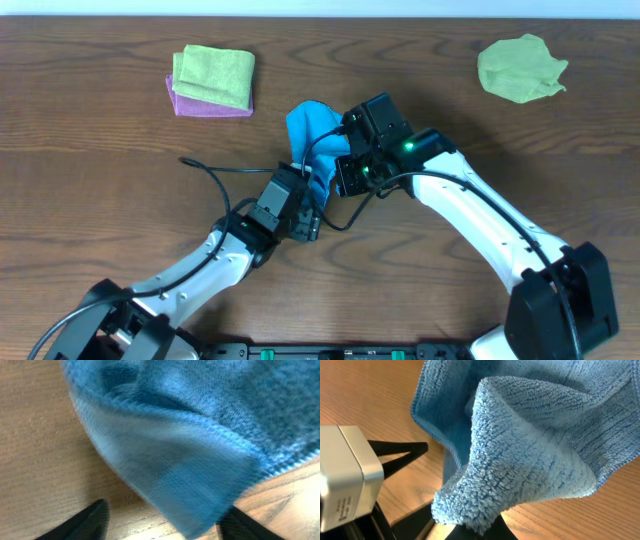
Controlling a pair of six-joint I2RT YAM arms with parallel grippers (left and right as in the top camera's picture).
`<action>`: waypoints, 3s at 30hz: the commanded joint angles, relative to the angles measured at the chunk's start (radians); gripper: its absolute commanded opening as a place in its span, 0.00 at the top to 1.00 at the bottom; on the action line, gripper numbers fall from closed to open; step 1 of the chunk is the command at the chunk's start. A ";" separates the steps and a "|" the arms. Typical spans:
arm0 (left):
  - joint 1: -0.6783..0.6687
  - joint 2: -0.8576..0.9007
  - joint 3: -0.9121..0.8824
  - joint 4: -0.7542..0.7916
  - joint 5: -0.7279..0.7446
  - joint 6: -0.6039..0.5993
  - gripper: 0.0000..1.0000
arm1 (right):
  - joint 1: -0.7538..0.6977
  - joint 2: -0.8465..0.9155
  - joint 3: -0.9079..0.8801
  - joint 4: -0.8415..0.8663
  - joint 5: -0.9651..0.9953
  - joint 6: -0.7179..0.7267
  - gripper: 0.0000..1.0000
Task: Fold the cloth
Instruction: 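Grasp the blue cloth's other corner with the left gripper, then stretch the blue cloth between both grippers and lift it forward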
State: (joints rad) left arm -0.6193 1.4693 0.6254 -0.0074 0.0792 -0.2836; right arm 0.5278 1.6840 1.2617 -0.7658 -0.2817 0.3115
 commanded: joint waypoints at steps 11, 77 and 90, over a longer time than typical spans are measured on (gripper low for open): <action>-0.002 -0.019 0.018 0.007 -0.021 0.014 0.94 | -0.004 -0.011 0.014 -0.056 0.091 0.010 0.99; 0.194 -0.073 0.485 0.016 -0.138 -0.113 0.94 | -0.112 -0.073 0.195 0.337 0.618 -0.319 0.99; 0.277 0.030 0.661 -0.102 -0.007 -0.067 0.94 | -0.132 -0.044 0.213 0.290 0.650 -0.365 0.99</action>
State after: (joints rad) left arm -0.3489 1.5032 1.2697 -0.0654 0.0525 -0.3767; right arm 0.4068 1.6520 1.4532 -0.4435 0.3347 -0.0349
